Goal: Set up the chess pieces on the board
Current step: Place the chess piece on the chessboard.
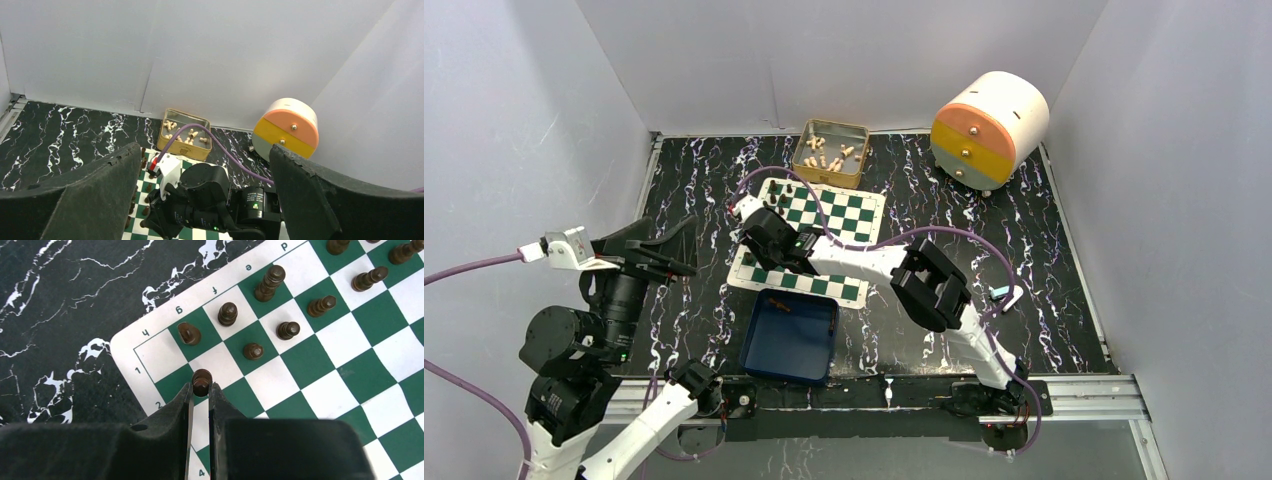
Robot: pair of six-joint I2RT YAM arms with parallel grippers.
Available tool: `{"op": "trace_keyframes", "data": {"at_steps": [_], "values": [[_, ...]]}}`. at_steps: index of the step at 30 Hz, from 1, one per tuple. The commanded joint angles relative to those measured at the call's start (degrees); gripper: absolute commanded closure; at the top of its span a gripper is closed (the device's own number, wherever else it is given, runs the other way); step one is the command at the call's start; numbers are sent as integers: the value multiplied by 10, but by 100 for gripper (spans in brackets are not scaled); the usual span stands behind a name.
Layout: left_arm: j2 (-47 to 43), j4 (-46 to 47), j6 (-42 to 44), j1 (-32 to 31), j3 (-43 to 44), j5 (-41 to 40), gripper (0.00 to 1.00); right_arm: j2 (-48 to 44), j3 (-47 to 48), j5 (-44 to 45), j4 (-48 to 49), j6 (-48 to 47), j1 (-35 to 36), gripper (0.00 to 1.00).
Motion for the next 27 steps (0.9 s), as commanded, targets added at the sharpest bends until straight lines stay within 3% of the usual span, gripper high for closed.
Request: {"op": "trace_keyframes", "data": {"at_steps": [1,27], "values": [[-12,15,-3,-3,-4,-1,4,11,35,18,-6,-6,-2,85],[-13,15,12,-3,-3,-4,3,65,95,35,-42,-5,-9,83]]}}
